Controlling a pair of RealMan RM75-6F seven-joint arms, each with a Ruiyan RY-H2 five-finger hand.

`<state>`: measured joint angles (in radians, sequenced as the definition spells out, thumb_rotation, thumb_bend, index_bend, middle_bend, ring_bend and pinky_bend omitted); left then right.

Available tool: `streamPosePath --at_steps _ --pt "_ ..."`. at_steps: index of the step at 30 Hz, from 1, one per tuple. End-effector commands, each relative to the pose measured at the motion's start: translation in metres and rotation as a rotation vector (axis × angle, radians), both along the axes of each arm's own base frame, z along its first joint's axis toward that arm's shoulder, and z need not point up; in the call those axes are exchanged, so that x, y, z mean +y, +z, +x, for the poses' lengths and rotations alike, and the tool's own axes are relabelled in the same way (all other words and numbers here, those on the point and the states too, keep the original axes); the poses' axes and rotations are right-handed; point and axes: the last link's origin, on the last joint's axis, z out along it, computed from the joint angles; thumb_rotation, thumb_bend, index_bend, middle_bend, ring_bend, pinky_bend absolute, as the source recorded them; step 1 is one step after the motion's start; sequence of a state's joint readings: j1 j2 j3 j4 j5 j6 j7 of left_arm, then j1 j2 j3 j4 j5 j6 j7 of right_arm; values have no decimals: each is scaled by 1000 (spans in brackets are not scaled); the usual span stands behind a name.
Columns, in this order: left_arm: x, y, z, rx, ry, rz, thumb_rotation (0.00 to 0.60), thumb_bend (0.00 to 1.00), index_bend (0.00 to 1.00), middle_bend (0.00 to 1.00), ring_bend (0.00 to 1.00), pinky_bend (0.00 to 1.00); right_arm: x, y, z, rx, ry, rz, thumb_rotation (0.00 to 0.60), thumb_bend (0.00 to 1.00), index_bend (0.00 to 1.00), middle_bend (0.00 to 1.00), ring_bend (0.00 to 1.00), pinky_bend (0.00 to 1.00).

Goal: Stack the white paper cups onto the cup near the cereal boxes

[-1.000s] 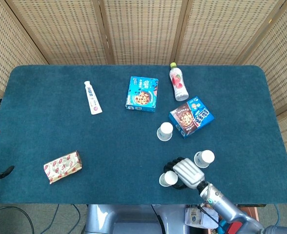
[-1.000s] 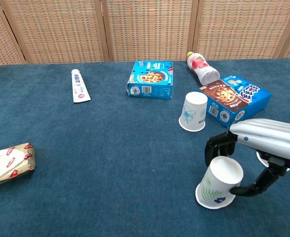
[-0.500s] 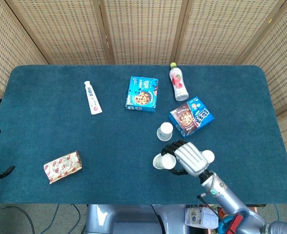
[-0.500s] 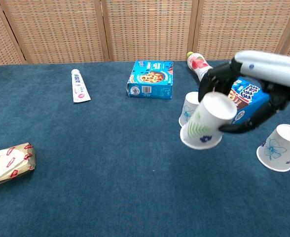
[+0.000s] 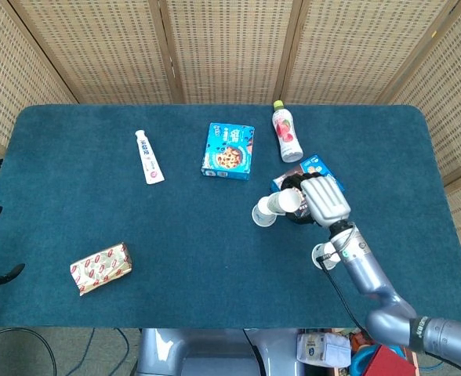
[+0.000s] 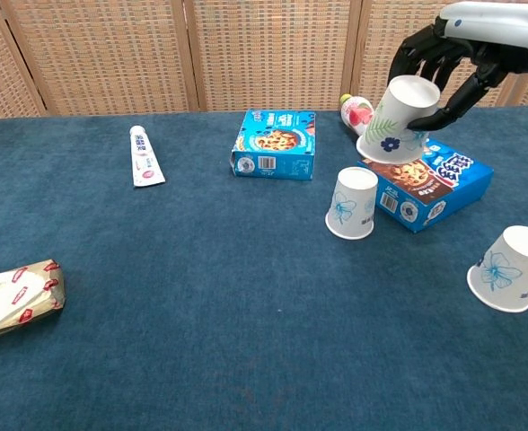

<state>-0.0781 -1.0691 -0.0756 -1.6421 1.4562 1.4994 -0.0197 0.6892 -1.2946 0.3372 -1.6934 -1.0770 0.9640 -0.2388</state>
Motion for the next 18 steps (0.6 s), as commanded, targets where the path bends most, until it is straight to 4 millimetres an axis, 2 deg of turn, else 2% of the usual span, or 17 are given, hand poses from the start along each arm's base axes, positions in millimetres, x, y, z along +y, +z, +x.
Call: streamPosePath --at_steps 1,10,18 --pt "3 0 -1 4 7 0 600 173 0 0 0 0 -13 -9 0 10 -28 15 600 438 449 515 426 406" --pt "9 -1 -3 7 26 -2 600 174 0 0 0 0 -25 -25 -6 32 -64 42 600 440 448 508 426 406" --pt "12 -1 -5 7 35 -5 600 174 0 0 0 0 -25 -28 -3 20 -72 60 600 444 449 499 425 406"
